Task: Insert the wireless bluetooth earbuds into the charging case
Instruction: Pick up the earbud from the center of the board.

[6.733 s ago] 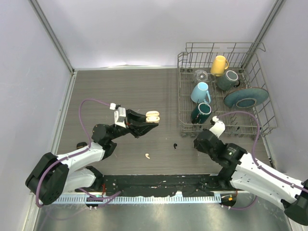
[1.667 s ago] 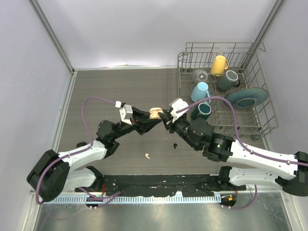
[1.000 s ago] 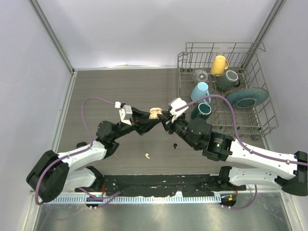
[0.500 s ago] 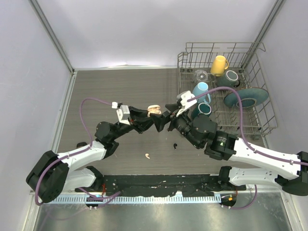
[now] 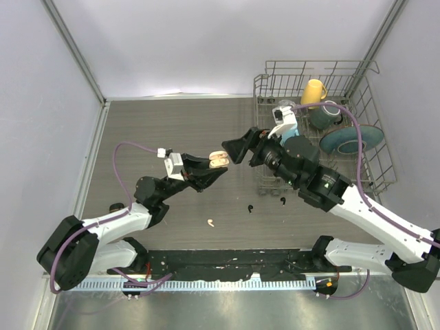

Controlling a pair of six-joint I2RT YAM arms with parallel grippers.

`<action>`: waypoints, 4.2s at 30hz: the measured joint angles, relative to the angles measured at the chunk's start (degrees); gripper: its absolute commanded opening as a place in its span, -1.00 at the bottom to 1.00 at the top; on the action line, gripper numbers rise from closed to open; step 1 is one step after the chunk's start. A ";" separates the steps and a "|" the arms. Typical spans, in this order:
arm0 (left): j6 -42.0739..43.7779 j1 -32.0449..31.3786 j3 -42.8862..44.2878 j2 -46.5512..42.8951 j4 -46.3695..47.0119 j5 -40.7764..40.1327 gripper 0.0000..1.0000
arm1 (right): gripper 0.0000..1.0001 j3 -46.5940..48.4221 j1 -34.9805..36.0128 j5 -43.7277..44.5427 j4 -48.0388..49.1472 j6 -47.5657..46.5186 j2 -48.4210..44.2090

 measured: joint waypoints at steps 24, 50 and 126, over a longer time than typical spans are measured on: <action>0.04 0.00 -0.90 -0.48 1.29 -0.20 -1.00 | 0.43 -7.02 -10.29 -30.34 0.76 19.58 2.05; 0.87 0.48 -1.40 -0.46 1.44 -0.85 -1.00 | -0.38 -8.46 -11.80 -35.89 6.25 24.04 5.64; -0.31 25.62 -12.87 -13.49 -4.92 -5.53 -1.00 | 0.00 -15.17 7.30 -6.97 -11.17 11.78 15.02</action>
